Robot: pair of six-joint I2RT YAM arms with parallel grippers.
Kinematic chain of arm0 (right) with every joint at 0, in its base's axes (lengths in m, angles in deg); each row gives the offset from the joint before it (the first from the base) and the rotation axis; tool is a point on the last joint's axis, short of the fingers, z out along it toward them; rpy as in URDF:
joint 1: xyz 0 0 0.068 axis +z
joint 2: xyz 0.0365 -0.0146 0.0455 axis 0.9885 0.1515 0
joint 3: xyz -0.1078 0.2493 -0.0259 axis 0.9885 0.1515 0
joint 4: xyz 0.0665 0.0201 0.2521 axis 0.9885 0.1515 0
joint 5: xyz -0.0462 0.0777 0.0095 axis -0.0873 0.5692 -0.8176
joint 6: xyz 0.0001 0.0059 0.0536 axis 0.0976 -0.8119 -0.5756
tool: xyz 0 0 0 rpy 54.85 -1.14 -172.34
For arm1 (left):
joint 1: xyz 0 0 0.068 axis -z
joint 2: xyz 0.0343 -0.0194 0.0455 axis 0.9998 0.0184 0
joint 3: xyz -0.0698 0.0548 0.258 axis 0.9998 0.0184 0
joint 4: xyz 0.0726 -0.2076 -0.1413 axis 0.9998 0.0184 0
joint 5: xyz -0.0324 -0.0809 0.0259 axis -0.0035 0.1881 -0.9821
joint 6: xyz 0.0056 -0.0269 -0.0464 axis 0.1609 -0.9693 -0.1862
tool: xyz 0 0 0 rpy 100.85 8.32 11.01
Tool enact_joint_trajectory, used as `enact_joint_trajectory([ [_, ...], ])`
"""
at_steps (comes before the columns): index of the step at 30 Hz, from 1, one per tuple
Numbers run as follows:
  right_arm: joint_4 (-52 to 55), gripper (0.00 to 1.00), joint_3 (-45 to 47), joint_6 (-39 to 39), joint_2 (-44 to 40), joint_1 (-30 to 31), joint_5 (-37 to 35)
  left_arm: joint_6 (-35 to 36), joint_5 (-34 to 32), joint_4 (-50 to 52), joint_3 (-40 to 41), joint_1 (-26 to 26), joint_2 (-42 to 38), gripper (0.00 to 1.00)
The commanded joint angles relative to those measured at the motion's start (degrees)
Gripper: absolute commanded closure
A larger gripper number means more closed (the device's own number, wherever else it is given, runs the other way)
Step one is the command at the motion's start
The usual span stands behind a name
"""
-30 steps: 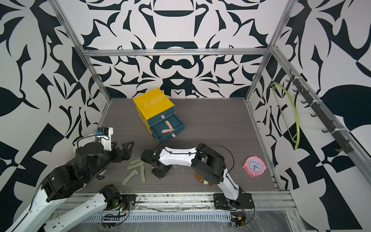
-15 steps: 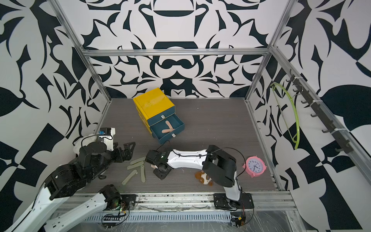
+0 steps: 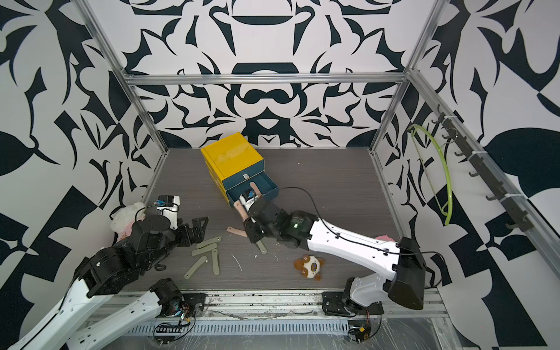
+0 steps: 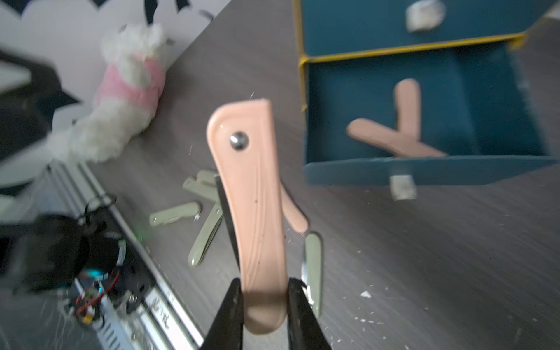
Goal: Place the fruit knives into the drawer by color
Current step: Place the fruit knife in the drawer.
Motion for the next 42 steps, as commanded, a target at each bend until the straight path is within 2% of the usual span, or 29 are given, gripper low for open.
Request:
enact_joint_trajectory([
  [1, -1.7, 1.00, -2.8, -9.5, 1.3, -5.5, 0.7, -1.4, 0.9, -1.2, 1.4, 0.0, -0.3, 0.01],
  [11, -5.2, 0.99, -11.6, -23.9, 13.7, -13.6, 8.1, -2.0, 2.5, -1.4, 2.7, 0.0, 2.0, 0.01],
  [18, -6.2, 0.96, -14.5, -25.8, 19.2, -15.0, 10.2, -2.4, 4.5, -4.4, 3.7, 0.0, 3.2, 0.01],
  [19, -6.5, 0.93, -15.0, -25.7, 20.0, -15.1, 10.5, -2.4, 4.7, -4.5, 3.9, 0.0, 3.3, 0.01],
  [23, -7.1, 0.72, -15.9, -25.0, 21.7, -15.4, 11.4, -2.3, 5.0, -4.6, 4.1, 0.0, 3.5, 0.01],
  [26, -7.5, 0.62, -16.4, -23.7, 21.7, -15.5, 11.3, -2.3, 5.2, -4.4, 4.1, 0.0, 3.4, 0.01],
  [31, -6.9, 0.57, -16.6, -21.5, 19.9, -15.5, 10.5, -1.9, 5.1, -4.3, 3.9, 0.0, 2.9, 0.01],
  [36, -6.7, 0.56, -13.9, -19.4, 15.6, -15.2, 10.4, -1.2, 5.1, -4.5, 4.2, 0.0, 3.4, 0.01],
  [42, -3.7, 0.58, -10.5, -7.6, 9.2, -9.8, 8.5, -2.1, 5.1, -5.1, 5.1, 0.0, 3.8, 0.01],
])
